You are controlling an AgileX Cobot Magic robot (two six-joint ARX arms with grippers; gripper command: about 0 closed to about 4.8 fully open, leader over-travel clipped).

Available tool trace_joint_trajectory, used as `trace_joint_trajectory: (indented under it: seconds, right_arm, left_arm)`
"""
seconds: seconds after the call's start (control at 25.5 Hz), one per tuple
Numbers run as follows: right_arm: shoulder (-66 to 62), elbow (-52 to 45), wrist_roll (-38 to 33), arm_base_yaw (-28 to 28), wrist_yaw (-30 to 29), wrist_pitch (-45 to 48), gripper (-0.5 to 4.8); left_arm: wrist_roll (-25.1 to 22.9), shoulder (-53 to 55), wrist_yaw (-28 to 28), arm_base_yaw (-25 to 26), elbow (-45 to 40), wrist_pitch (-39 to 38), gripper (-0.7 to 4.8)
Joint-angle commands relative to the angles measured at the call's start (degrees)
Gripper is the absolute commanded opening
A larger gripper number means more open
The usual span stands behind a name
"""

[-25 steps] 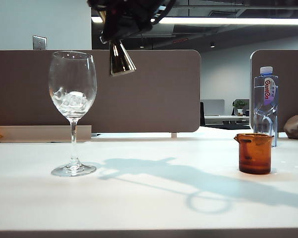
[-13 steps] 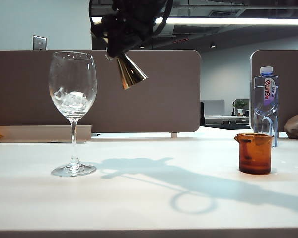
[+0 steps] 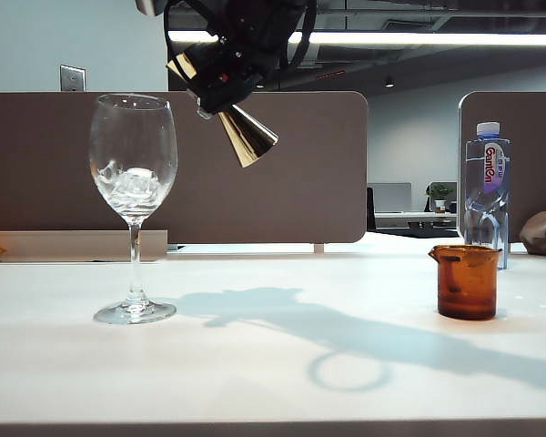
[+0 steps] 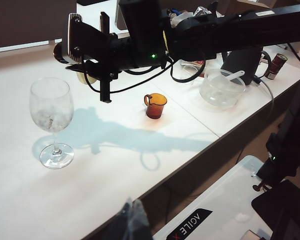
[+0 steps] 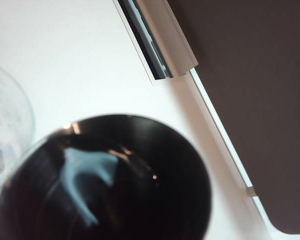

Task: Pick up the small amber measuring cup and pour the water in it into the jigger, then pick up the jigger and pour the water in it into the wine glass.

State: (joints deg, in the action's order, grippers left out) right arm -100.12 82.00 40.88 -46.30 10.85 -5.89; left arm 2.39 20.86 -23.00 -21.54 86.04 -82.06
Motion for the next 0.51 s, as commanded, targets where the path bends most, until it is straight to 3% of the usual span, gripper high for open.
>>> trace_joint_trajectory:
  seconds: [0.04, 0.51]
  right_arm:
    - [0.35, 0.44, 3.17, -0.09, 0.20, 1.70, -0.05]
    - [0.35, 0.44, 14.86, -1.31, 1.05, 3.63, -0.05]
  left_arm:
    - [-0.07, 0.04, -0.20, 0.07, 0.17, -0.20, -0.02]
    - [-0.07, 0.04, -0.20, 0.07, 0.17, -0.20, -0.02]
